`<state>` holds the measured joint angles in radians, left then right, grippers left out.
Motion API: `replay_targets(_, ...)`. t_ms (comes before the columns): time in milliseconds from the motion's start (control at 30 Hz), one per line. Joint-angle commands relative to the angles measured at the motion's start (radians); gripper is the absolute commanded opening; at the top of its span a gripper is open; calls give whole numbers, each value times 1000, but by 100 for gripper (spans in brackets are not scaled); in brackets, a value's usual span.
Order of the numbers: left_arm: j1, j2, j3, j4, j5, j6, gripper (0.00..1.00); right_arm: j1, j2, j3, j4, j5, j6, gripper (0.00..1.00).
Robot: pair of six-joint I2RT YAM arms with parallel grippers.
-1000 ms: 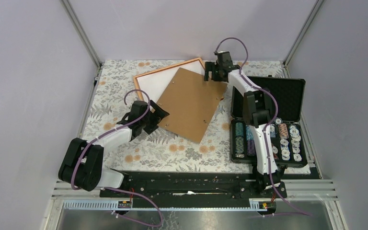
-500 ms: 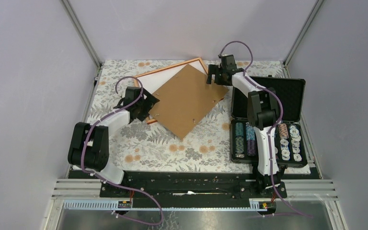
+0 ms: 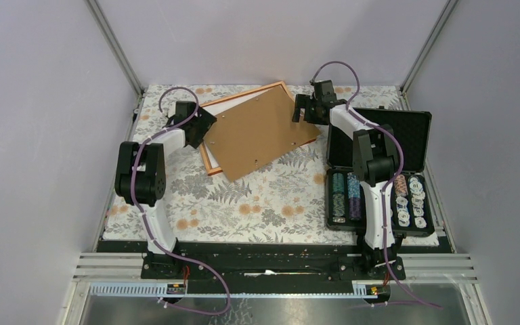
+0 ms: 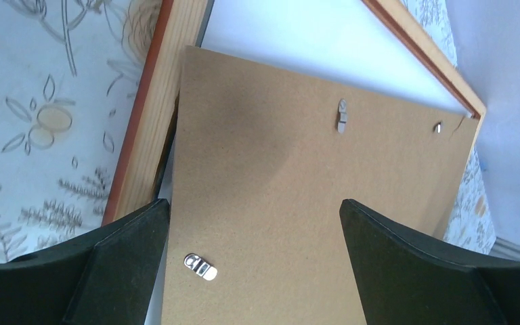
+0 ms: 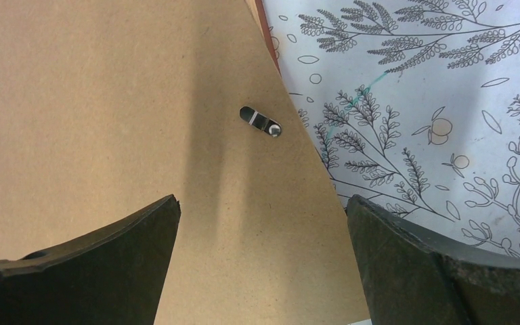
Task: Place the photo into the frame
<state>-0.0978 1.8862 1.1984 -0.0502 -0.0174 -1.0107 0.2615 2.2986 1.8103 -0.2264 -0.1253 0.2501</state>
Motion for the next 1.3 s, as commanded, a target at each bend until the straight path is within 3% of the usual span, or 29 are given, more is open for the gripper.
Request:
replay_targets(0,-14,51,115,114,134,-53,99,71,-46,-20,-9,-198,77,100)
replay_targets(267,10,136,300,52,132,-13,99,77,-43,-24,20,-231,96,100)
replay_targets(500,51,176,350,1,70,14,99,82,-53,-37,83,-258,117,100)
replay_targets(600,72,211,479,-170,38,75,99,83,-33,5,50,-228,90,100)
replay_targets(700,73,206,519,-202,6,176,99,82,-36,28,10,-193,75,100)
replay_targets(833,73,281,737,-446,-78,270,99,82,-57,2,34,-219,83,100)
replay_targets(1067,77,210,726,-505,-130,354,99,82,-94,-24,36,-198,70,100)
replay_targets(1267,89,161,715,-581,-341,394,99,80,-88,-23,38,-206,70,100)
